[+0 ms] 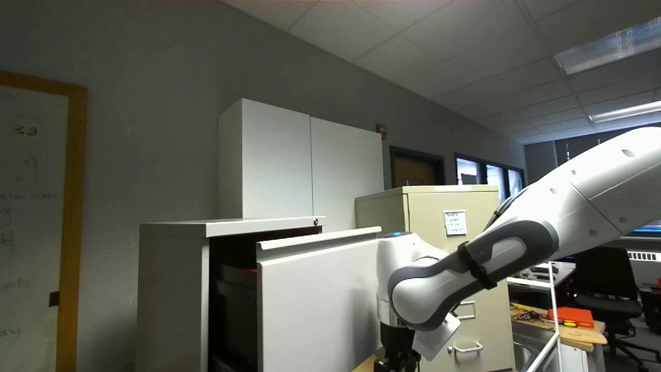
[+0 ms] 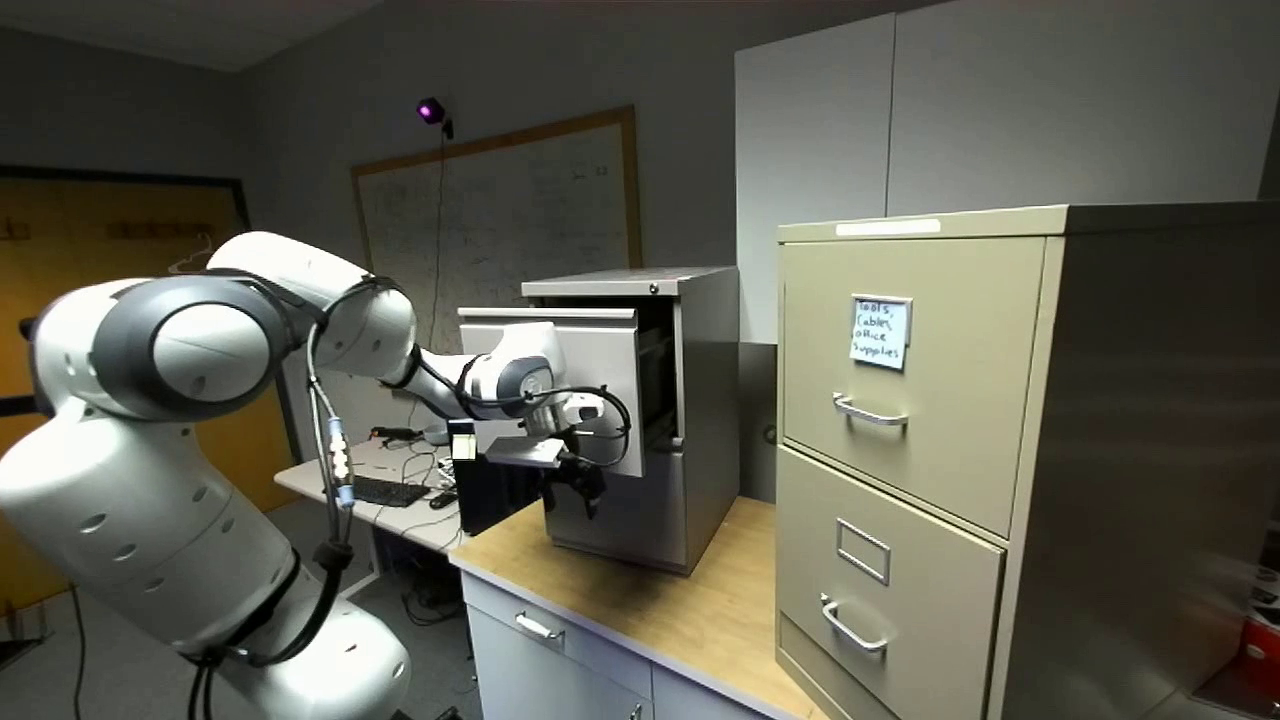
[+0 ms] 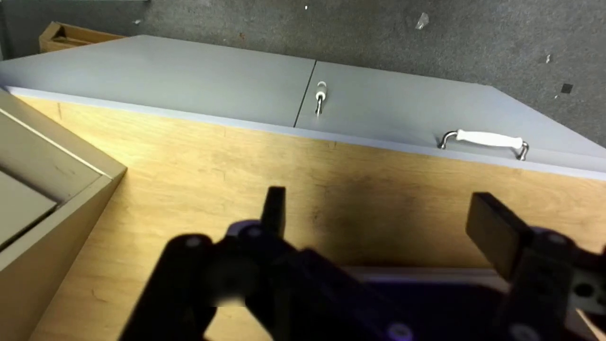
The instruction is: Close the top cabinet drawer on the left
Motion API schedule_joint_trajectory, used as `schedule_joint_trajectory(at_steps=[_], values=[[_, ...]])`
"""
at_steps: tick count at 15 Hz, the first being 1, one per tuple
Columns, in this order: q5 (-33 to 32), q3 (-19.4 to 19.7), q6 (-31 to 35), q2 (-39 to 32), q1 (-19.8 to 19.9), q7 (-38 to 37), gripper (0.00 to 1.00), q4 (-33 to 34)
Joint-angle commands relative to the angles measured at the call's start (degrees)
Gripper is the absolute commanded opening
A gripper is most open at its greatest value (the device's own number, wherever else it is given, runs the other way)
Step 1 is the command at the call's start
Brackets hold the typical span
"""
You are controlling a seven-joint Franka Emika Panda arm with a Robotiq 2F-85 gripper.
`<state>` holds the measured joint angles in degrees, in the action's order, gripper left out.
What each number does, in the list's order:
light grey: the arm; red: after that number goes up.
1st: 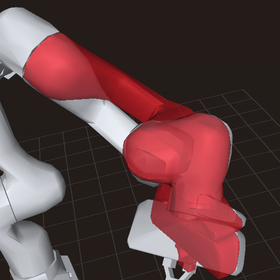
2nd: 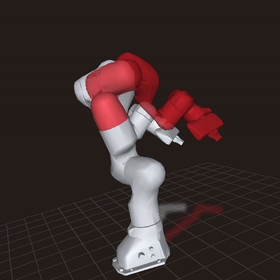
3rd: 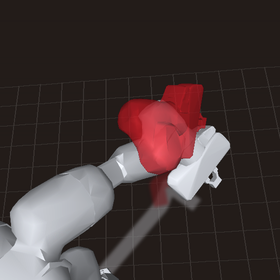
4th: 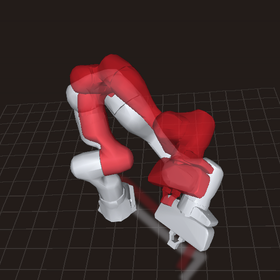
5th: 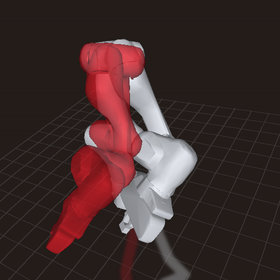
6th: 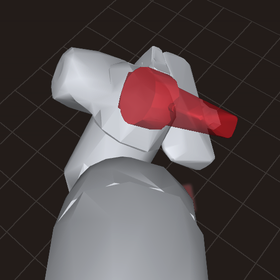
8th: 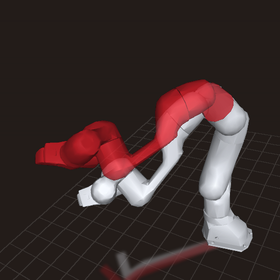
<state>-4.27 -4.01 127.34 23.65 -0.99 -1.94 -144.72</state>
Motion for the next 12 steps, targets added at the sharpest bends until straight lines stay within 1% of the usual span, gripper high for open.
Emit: schedule_joint_trajectory(at_steps=[1,2,6,10,11,12], values=[[-2.56,-1.08,1.14,5.11,0.43,-2.87,0.74,-0.35],[-2.97,-1.24,1.61,6.38,0.50,-3.30,0.74,-0.56],[-4.46,-2.38,4.55,12.50,0.81,-5.75,0.42,-1.76],[-6.03,-4.76,7.74,18.14,1.90,-9.67,0.11,-2.92],[-6.40,-5.64,8.74,19.43,2.42,-11.13,0.05,-3.33],[-6.53,-6.46,10.04,20.81,2.72,-12.47,0.02,-3.85]])
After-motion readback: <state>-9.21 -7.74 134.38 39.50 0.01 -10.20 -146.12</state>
